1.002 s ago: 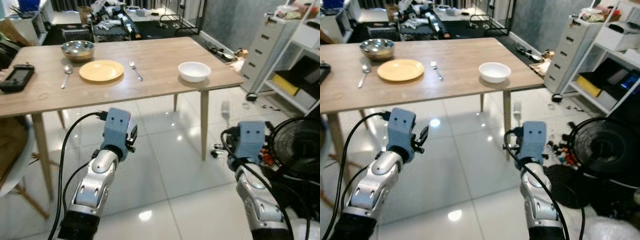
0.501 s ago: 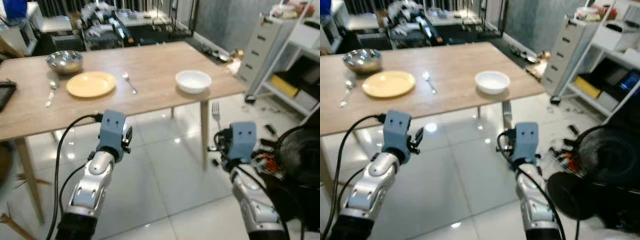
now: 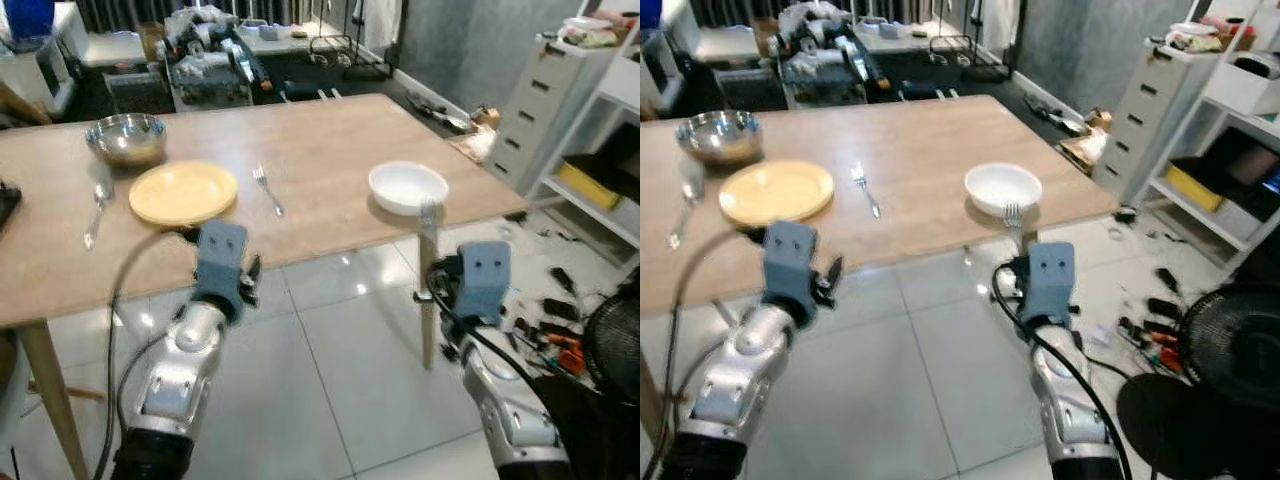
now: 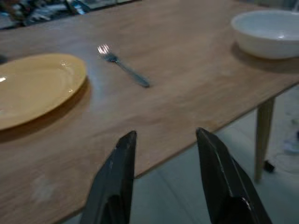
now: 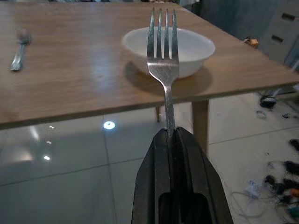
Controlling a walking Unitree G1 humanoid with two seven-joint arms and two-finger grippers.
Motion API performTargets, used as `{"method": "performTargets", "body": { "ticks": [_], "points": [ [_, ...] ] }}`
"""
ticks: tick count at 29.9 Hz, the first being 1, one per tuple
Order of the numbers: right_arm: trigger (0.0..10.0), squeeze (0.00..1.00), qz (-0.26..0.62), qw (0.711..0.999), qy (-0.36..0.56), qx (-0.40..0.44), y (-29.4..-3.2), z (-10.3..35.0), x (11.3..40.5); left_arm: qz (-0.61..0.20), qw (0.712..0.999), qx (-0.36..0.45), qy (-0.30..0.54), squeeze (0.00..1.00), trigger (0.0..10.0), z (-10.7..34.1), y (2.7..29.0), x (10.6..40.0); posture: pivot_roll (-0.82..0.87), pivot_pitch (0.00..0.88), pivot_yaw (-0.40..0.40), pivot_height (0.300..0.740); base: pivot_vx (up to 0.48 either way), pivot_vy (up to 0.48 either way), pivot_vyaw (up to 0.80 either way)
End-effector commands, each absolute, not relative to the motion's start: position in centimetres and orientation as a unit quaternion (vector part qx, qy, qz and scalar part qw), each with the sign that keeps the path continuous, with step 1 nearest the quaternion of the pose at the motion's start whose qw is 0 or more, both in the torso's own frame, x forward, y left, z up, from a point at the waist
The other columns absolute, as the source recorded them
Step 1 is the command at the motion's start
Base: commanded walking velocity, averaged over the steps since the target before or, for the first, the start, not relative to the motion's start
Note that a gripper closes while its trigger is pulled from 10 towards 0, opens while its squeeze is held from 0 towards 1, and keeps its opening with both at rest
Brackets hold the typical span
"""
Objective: Setting the table
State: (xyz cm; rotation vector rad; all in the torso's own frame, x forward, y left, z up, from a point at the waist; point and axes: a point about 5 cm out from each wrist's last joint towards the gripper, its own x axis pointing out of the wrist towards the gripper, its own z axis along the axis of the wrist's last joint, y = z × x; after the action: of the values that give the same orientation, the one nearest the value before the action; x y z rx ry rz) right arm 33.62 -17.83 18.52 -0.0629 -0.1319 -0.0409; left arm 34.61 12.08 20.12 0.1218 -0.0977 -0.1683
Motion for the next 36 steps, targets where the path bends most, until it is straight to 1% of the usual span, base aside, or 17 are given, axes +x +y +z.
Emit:
{"method": "performTargets", "body": {
  "ticks": [1,16,18,21,22,23,24,25,26,28,32,34,35,36],
  "points": [
    [10.0,0.00,-0.020,0.997,-0.068,-0.030,-17.6,18.5,33.6,-0.073,0.994,0.066,-0.036,0.00,10.0,19.5,12.9,34.5,0.07,0.103,0.043,0.740,0.480,0.000,0.00],
    [10.0,0.00,-0.020,0.996,-0.071,-0.041,-17.6,18.7,33.7,-0.073,0.994,0.066,-0.038,0.00,10.0,19.5,12.9,34.5,0.07,0.092,0.040,0.740,0.480,0.000,0.00],
    [10.0,0.00,-0.036,0.995,-0.069,-0.054,-18.3,18.8,34.0,-0.075,0.994,0.066,-0.038,0.00,10.0,19.5,12.8,34.5,0.07,0.090,0.040,0.740,0.480,0.000,0.00],
    [10.0,0.00,-0.045,0.995,-0.067,-0.055,-18.7,18.9,34.1,-0.075,0.994,0.066,-0.038,0.00,10.0,19.5,12.8,34.5,0.07,0.090,0.040,0.740,0.480,0.000,0.00],
    [10.0,0.00,-0.062,0.994,-0.061,-0.061,-19.5,18.9,34.3,-0.083,0.993,0.071,-0.041,0.00,10.0,19.5,12.8,34.5,0.07,0.087,0.039,0.740,0.480,0.000,0.00],
    [10.0,0.00,-0.062,0.994,-0.061,-0.061,-19.5,18.9,34.3,-0.083,0.993,0.071,-0.041,0.00,10.0,19.5,12.8,34.5,0.07,0.087,0.039,0.740,0.480,0.000,0.00],
    [10.0,0.00,-0.074,0.994,-0.057,-0.063,-20.1,18.9,34.4,-0.092,0.992,0.075,-0.043,0.00,10.0,19.6,12.7,34.5,0.07,0.087,0.038,0.740,0.480,0.000,0.00],
    [10.0,0.00,-0.089,0.992,-0.049,-0.071,-20.8,18.8,34.4,-0.131,0.987,0.081,-0.045,0.00,10.0,19.7,12.4,34.2,0.07,0.087,0.038,0.740,0.480,0.000,0.00],
    [10.0,0.00,-0.089,0.992,-0.049,-0.071,-20.8,18.8,34.4,-0.131,0.987,0.081,-0.045,0.00,10.0,19.7,12.4,34.2,0.07,0.087,0.038,0.740,0.480,0.000,0.00],
    [10.0,0.00,-0.111,0.990,-0.034,-0.084,-22.0,18.6,34.3,-0.188,0.978,0.077,-0.045,0.00,10.0,20.0,12.1,33.7,0.07,0.087,0.037,0.740,0.174,0.000,0.00],
    [10.0,0.00,-0.118,0.989,-0.029,-0.088,-22.3,18.5,34.3,-0.204,0.975,0.074,-0.044,0.00,10.0,20.1,12.1,33.5,0.07,0.087,0.037,0.740,0.000,0.000,0.00],
    [10.0,0.00,-0.122,0.988,-0.021,-0.096,-22.9,18.4,34.3,-0.255,0.963,0.073,-0.055,0.00,10.0,20.6,11.3,32.7,0.07,0.091,0.039,0.740,0.000,0.000,0.00],
    [10.0,0.00,-0.122,0.988,-0.021,-0.096,-22.9,18.4,34.3,-0.255,0.963,0.073,-0.055,0.00,10.0,20.6,11.3,32.7,0.07,0.091,0.039,0.740,0.000,0.000,0.00],
    [10.0,0.00,-0.107,0.989,-0.025,-0.103,-22.7,18.7,34.4,-0.287,0.953,0.074,-0.062,0.00,10.0,20.8,10.7,32.0,0.07,0.093,0.040,0.740,0.000,0.000,0.00]
  ]
}}
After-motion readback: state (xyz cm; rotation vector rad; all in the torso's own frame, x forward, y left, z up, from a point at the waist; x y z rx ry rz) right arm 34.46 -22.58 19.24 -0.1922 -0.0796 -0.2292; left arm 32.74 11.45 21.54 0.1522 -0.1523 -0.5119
